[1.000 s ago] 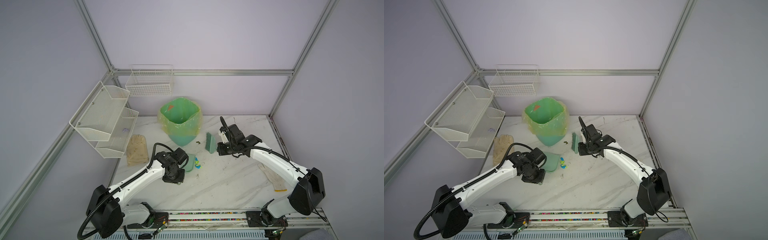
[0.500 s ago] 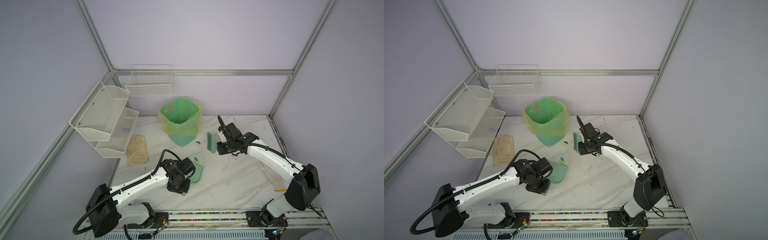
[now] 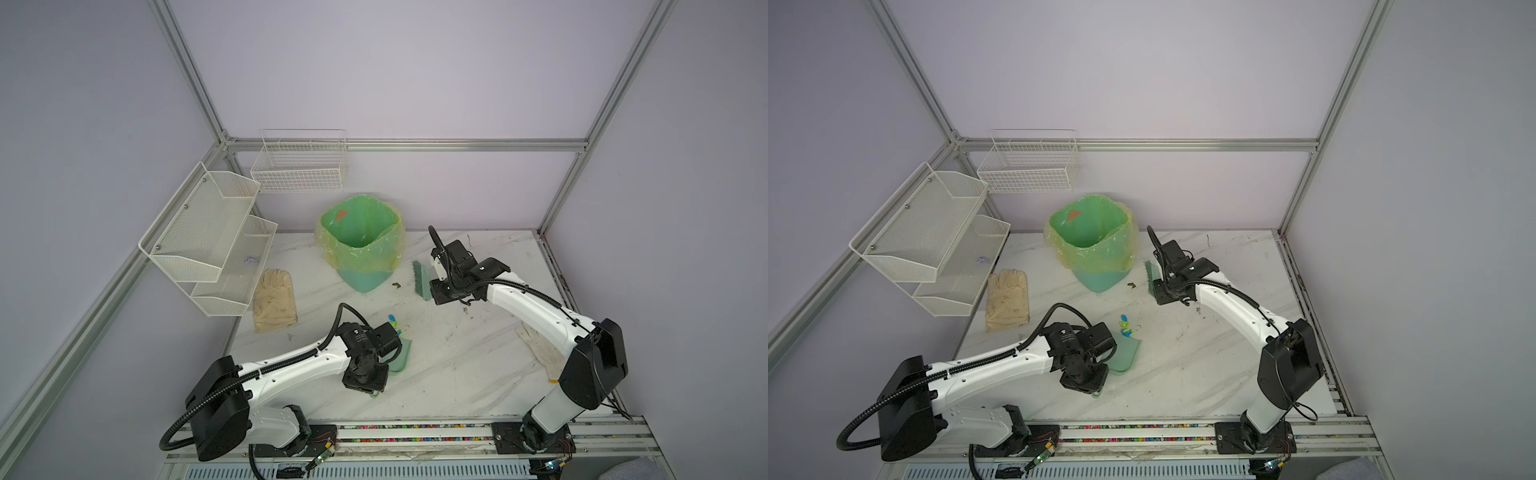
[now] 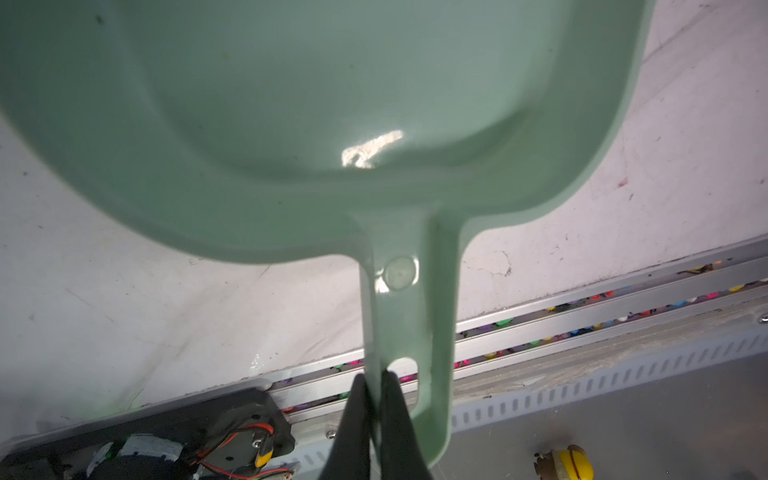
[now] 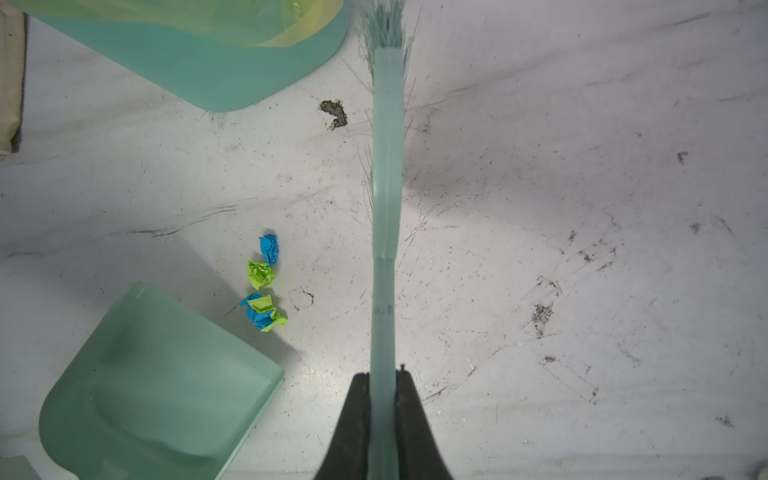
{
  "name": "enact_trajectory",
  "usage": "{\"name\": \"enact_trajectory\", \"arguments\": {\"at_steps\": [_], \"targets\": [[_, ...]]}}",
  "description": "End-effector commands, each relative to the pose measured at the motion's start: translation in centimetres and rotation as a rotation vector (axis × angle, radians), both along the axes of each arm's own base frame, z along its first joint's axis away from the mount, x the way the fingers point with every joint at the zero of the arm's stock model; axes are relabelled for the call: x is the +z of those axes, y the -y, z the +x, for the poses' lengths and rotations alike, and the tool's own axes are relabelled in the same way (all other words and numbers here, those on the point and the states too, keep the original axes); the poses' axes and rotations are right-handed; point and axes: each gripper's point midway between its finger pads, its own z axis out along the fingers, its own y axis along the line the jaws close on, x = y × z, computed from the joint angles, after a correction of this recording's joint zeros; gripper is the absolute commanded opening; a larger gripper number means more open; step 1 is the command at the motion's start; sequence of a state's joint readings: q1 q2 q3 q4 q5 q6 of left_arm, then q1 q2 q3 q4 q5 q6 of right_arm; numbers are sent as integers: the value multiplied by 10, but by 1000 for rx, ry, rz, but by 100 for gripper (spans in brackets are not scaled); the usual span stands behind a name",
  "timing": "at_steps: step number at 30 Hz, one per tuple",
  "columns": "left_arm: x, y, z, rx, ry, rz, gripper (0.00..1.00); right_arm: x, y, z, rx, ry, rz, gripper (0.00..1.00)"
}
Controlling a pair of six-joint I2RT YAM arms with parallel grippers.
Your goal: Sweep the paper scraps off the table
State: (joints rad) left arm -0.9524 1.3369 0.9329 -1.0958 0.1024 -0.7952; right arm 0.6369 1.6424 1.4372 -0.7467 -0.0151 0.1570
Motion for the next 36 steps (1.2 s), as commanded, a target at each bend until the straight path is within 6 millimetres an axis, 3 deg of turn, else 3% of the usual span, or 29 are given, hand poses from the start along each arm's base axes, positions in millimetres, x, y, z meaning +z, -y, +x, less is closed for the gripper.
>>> {"name": "enact_trajectory", "arguments": {"at_steps": [1,6,14,20,25,32,36], "targets": [[-7,0,-5,20,-19,-12,0,3,-9,-4,60,20,-32,0],[-8,6,-13,16,-60,-50,0,-1,-22,-8,116,16,-35,0],[-12,10,-24,8,-111,-95,0,4,-24,-3,130,54,-48,0],[-11,5,-18,5,-73,-75,0,1,-24,0,145,69,-90,0],[-19,7,-18,1,-105,-54,0,-10,-36,-7,191,56,-110,0],[-22,9,-13,-1,-110,-51,0,-6,-46,-9,221,83,-122,0],[-24,5,-6,16,-105,-45,0,-14,-52,-11,239,68,-122,0]]}}
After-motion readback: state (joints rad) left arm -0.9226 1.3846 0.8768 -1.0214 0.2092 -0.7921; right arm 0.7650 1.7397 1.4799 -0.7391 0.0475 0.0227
